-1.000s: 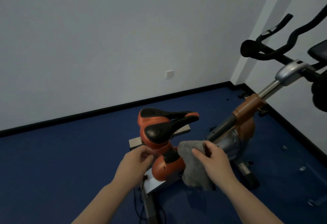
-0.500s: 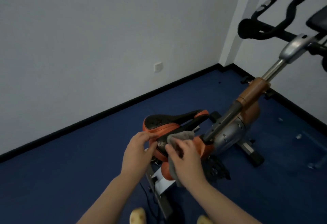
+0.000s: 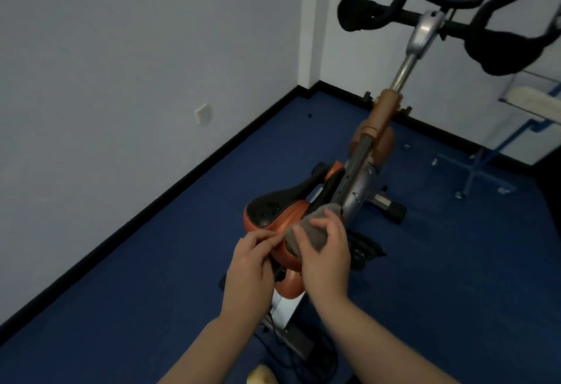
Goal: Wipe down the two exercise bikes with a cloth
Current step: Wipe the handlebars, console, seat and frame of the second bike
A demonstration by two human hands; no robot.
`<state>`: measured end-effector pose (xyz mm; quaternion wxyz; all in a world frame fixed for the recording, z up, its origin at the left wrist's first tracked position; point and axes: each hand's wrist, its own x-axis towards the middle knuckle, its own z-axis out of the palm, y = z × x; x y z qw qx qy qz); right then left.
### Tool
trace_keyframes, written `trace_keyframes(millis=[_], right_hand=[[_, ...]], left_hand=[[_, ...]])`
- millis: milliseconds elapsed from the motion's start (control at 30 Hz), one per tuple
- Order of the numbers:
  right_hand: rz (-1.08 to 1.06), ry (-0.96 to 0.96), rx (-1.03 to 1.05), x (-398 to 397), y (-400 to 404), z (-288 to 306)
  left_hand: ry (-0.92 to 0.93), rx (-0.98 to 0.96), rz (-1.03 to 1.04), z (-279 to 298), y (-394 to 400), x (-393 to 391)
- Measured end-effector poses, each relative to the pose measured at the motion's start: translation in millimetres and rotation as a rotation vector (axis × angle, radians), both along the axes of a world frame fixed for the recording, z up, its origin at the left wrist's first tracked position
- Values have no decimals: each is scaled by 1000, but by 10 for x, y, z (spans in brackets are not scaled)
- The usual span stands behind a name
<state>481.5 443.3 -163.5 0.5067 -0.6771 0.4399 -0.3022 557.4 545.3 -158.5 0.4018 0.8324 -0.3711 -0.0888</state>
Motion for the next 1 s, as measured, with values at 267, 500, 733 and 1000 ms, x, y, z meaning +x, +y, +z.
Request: trace_keyframes(millis=[267, 500, 733, 1000], right_hand=[[-150, 131, 110, 175, 118, -9], [-136, 245, 222, 241, -71, 51], [-49, 308, 120, 255, -165, 151], [4, 345, -62, 243, -125, 169]], left_hand=[[73, -51, -108, -14, 40, 178], [94, -65, -136, -46, 49, 225], [87, -14, -186, -112, 169, 172], [178, -45, -158, -84, 235, 136]])
